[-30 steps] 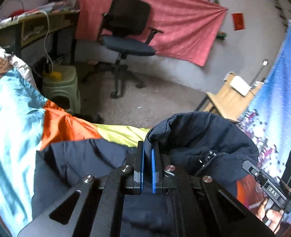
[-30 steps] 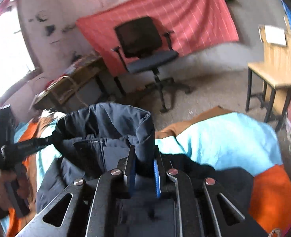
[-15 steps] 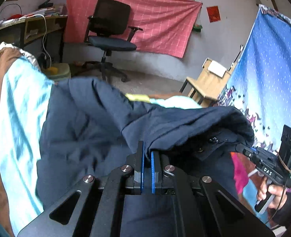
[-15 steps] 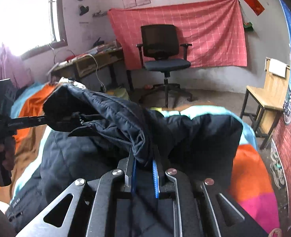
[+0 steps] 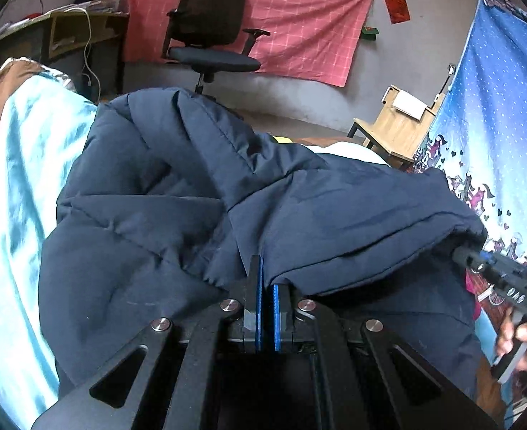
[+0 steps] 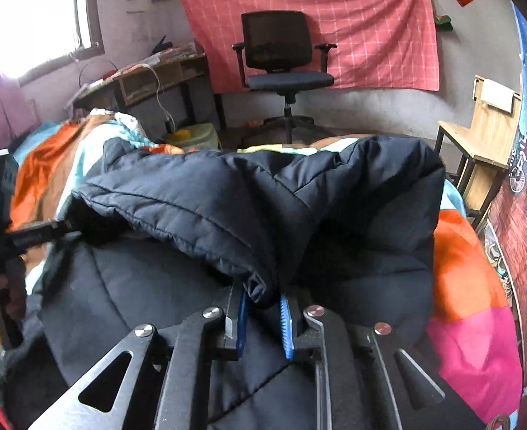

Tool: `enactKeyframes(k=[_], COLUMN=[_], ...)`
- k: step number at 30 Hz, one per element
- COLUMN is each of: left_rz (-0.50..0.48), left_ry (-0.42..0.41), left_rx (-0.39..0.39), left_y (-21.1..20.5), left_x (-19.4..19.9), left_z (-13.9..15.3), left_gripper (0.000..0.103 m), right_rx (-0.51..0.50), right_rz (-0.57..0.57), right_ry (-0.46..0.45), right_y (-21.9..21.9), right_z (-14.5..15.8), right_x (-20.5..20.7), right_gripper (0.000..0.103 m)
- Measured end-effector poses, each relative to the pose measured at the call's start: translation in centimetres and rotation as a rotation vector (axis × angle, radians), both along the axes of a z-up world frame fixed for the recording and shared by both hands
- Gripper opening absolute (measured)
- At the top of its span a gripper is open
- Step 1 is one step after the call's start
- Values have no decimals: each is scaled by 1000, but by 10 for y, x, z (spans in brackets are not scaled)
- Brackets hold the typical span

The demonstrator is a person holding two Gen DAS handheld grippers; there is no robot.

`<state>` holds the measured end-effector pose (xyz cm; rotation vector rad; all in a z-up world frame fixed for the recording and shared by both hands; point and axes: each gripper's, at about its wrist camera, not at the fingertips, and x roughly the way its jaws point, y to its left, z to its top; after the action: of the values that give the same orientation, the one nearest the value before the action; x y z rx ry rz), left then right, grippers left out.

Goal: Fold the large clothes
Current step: 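Lift the held hem with both tools and fold it toward the collar, then open the right tool to release the hem while the left tool keeps holding it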

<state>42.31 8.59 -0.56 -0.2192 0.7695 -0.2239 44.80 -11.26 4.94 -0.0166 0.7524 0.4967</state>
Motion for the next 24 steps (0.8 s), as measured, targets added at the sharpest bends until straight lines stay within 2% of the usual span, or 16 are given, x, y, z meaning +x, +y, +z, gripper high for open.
enactKeyframes(k=[3,9,11,13,16,21,23,24], left_rz=[-8,-32,-42,-52,-57,-74,-99,-103], left_ry=[-8,-26,-26,-23,-16,-28,-44,-57], left_rx=[19,52,61,61,70,77,70,58], left_y=[0,-2,-3,-4,-2,2,4,6], left_x=[1,-1,0,2,6,-1,-11,-16], left_z=[-1,-6,-8,-7,-4,9,16,19], left_gripper=[3,3,3,3,3,9,12,19], right_rx=[34,143,154,163,190,112,114,111], right_rz=[5,-22,-18,-7,42,85,74,73], right_ry=[-14,-76,-94,-71,0,83,98,111], right_y=[-10,-35,-32,-22,-3,23,22,22], right_z=[15,44,53,57,52,24,13,7], right_x=[-5,-16,-8,10,40,63,62,63], right_gripper=[20,36,37,37,37,37,37,37])
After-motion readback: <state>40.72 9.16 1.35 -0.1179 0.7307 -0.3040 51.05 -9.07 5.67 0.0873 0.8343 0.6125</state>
